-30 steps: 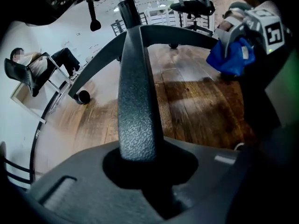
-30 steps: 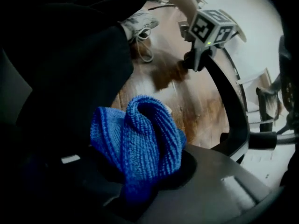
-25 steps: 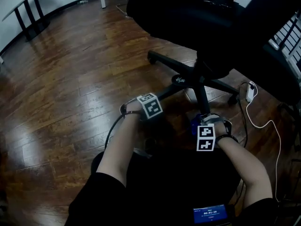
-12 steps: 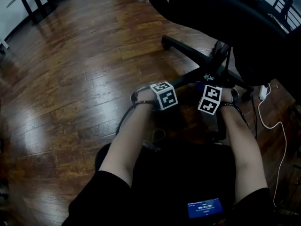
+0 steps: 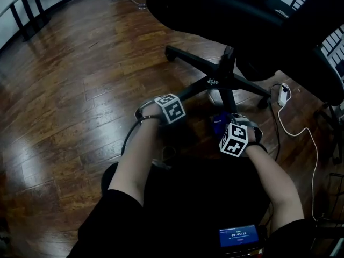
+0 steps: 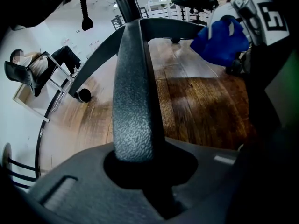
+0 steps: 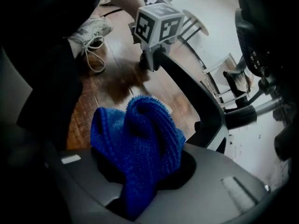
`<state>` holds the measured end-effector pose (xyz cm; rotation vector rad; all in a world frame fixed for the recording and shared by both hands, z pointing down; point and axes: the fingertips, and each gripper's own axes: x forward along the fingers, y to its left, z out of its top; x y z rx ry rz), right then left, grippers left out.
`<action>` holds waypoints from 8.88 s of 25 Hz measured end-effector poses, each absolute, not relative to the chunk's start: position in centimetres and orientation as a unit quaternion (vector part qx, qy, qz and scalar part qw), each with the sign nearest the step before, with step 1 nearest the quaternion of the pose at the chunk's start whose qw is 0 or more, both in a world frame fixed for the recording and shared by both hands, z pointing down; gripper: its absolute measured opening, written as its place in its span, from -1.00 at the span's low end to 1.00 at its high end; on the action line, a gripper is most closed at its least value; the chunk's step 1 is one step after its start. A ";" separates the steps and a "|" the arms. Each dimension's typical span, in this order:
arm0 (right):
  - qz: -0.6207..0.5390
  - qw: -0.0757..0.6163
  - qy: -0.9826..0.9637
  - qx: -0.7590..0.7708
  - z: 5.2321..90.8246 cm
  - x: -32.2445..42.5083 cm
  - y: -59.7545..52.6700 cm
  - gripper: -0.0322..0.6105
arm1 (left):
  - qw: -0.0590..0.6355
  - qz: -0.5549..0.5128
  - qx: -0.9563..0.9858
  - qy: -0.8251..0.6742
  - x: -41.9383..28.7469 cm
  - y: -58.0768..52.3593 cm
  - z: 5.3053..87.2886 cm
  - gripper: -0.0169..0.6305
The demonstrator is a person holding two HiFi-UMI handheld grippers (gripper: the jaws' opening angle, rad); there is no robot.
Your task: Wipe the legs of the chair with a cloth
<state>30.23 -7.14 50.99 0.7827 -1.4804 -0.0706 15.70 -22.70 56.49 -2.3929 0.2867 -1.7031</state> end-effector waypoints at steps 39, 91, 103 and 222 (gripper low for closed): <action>-0.091 0.767 -0.594 0.227 52.8 30.9 -4.8 -0.64 | 0.086 -0.571 -0.809 0.112 15.7 -23.0 56.2 -0.80; -0.146 0.757 -0.571 0.284 50.0 31.8 -14.5 -0.63 | 0.093 -0.568 -0.809 0.120 15.9 -23.3 55.8 -0.80; -0.089 0.788 -0.582 0.182 53.3 30.7 -2.9 -0.63 | 0.091 -0.571 -0.807 0.119 15.7 -23.3 55.9 -0.80; -0.028 0.770 -0.593 0.233 53.5 31.2 -2.1 -0.63 | 0.102 -0.575 -0.802 0.127 16.3 -23.6 56.4 -0.80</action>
